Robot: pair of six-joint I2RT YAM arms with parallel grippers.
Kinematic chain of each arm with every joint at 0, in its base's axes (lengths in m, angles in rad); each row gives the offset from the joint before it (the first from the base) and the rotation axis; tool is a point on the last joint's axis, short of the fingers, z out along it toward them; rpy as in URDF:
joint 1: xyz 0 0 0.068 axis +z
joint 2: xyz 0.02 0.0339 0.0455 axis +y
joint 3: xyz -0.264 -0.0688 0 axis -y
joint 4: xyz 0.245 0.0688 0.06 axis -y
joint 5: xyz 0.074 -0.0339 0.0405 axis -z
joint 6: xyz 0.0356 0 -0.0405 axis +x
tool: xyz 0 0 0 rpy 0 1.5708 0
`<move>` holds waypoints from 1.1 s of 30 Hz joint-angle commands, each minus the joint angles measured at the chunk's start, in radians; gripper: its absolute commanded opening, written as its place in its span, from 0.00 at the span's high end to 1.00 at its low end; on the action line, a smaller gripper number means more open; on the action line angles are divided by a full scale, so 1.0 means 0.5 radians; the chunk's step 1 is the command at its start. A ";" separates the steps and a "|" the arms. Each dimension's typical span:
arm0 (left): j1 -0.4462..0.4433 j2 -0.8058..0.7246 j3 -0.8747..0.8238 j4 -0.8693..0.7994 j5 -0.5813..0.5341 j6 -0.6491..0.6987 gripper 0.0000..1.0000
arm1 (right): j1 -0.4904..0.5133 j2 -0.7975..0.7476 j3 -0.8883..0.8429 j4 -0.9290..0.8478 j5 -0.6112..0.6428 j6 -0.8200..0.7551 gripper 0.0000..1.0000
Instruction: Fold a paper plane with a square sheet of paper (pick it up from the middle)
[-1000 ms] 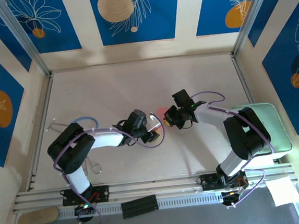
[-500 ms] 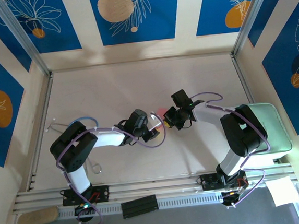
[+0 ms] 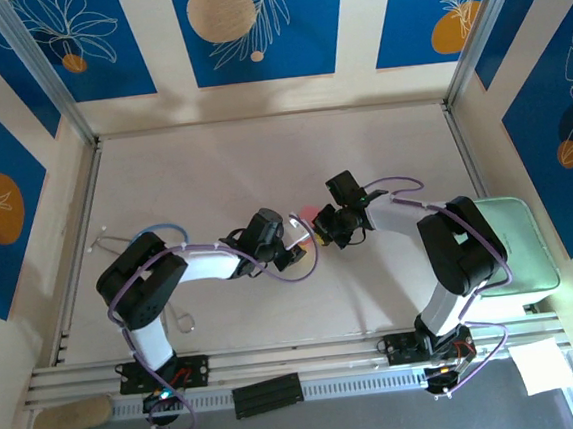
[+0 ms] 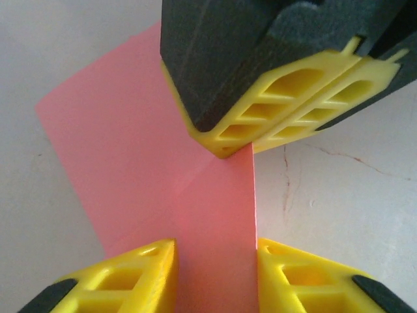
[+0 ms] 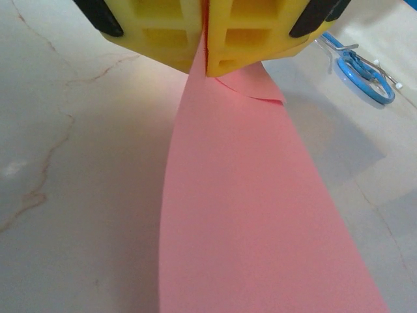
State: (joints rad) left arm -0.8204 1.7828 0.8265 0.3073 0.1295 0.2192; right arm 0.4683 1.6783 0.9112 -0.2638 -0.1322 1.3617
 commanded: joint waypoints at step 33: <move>-0.009 0.015 -0.038 0.085 0.112 -0.090 0.81 | -0.046 0.189 0.261 -0.351 -0.064 -0.188 0.80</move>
State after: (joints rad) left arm -0.8204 1.8061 0.8246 0.3309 0.1646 0.1738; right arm 0.4511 1.7599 1.0157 -0.4065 -0.1390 1.2793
